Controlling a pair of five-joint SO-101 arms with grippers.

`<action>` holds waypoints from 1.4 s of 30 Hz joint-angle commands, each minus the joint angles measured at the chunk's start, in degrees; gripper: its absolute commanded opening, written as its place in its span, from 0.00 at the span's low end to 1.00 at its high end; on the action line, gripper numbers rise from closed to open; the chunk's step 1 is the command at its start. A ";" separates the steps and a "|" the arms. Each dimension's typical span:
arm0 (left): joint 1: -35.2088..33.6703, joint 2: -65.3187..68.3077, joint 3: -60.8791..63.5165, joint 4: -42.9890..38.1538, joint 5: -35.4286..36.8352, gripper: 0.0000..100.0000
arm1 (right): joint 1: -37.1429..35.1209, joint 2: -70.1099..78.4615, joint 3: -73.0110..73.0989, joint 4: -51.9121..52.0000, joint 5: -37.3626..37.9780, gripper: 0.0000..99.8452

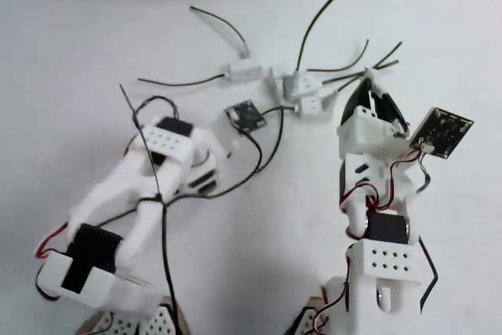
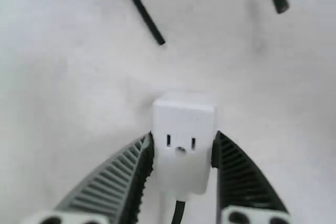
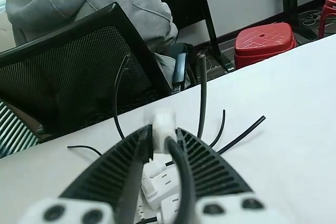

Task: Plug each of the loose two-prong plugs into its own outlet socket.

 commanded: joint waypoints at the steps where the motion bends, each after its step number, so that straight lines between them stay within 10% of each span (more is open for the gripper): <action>1: -3.47 -0.75 -3.34 0.79 1.41 0.22 | -0.84 -0.92 -0.70 -1.36 -0.44 0.02; 9: -4.26 -16.13 -4.92 13.10 0.44 0.19 | -2.59 -0.92 -0.26 -1.27 -0.09 0.02; 23: 0.04 -5.58 4.40 3.69 0.53 0.24 | -2.68 -0.92 -0.26 -1.27 0.00 0.02; 42: -14.20 27.12 -49.14 26.02 -4.13 0.24 | -2.77 -0.92 -0.26 -1.27 0.00 0.02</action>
